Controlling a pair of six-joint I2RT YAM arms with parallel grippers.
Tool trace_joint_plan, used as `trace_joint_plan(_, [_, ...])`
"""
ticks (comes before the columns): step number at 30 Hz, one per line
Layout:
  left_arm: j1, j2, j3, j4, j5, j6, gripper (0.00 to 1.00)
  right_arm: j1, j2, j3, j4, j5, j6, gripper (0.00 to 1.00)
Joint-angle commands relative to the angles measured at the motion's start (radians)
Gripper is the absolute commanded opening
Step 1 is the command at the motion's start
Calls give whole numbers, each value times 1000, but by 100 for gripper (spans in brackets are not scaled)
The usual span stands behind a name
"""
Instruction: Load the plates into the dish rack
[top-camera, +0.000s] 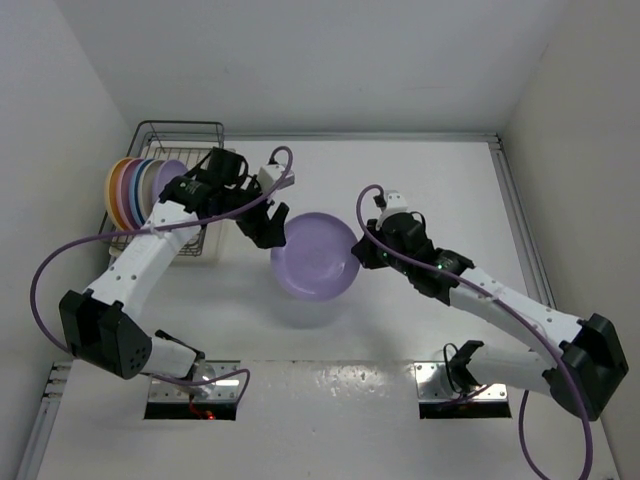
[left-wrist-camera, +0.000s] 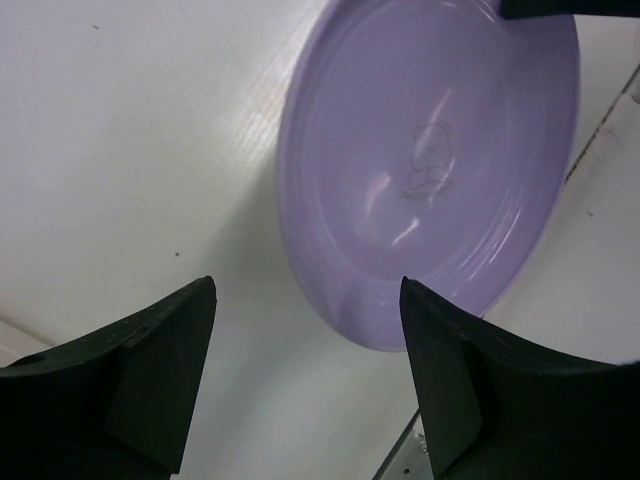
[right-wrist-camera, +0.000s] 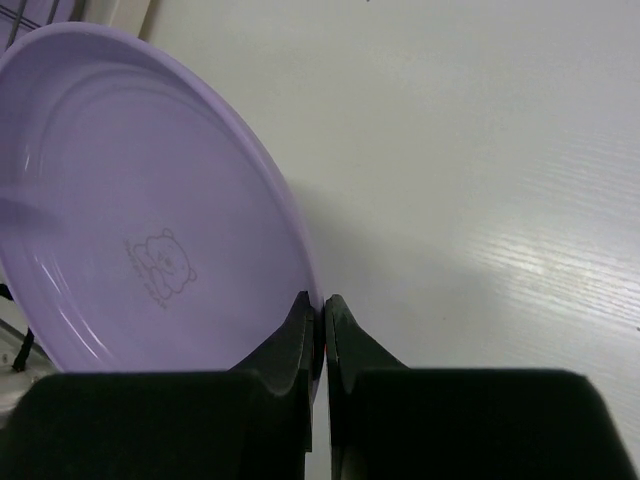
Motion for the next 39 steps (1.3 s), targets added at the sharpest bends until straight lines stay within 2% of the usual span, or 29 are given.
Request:
trace_joint_plan(1, [-10,-26,-41,-19,107,44,78,21,12,44,111,11,18,0])
trace_joint_plan(5, [-10,-26,-76,-19,7,25,62,30,9,50,139,-15,-4,0])
trace_joint_plan(6, [-10,-26,-76,-19,-5,25,51,29,9,51,142,-25,-7,0])
trace_joint_plan(11, [-10,-6,-85,-19,-25,13,46,25,12,11,255,-145,-20,0])
trace_joint_plan(14, [1,-6,-52,-19,-25,13,13,27,35,31,274,-147,-14,0])
trace_joint_plan(15, [11,-6,-35,-19,-40,2,0,27,43,51,268,-150,-16,7])
trace_joint_plan(16, [36,-15,-14,-19,-59,-19,0,25,64,59,251,-125,-23,26])
trace_joint_plan(17, [50,-16,37,-19,-107,-31,0,24,69,70,233,-146,-27,56])
trace_joint_plan(18, [66,-26,66,-19,-144,-45,0,24,74,77,226,-147,-33,94])
trace_joint_plan(19, [97,-41,98,-19,-192,-76,0,25,81,77,217,-138,-28,100])
trace_joint_plan(20, [109,-51,132,-19,-249,-90,0,21,78,77,219,-128,-30,100])
trace_joint_plan(21, [110,-51,193,-19,-425,-111,0,19,78,68,220,-93,-30,100])
trace_joint_plan(22, [120,-68,221,5,-526,-129,0,15,77,65,223,-82,-27,100])
trace_joint_plan(23, [120,-89,241,19,-618,-151,0,13,71,62,228,-70,-30,100])
trace_joint_plan(24, [131,-101,255,37,-790,-151,0,12,72,51,228,-58,-33,100])
trace_joint_plan(26, [131,-112,264,79,-945,-151,0,10,77,45,222,-30,-36,100])
trace_joint_plan(27, [131,-112,264,88,-1073,-151,0,4,83,41,217,-27,-30,100])
trace_joint_plan(30, [140,-130,186,174,-1232,-117,0,1,98,27,210,-22,-24,100])
trace_joint_plan(31, [140,-143,115,206,-1308,-108,0,1,98,19,211,-22,-19,100])
trace_joint_plan(34, [163,-143,-17,332,-1384,-96,0,-8,106,5,213,-27,-13,100])
trace_joint_plan(39, [192,-143,-131,494,-1453,-114,0,-30,86,2,187,-33,-19,100])
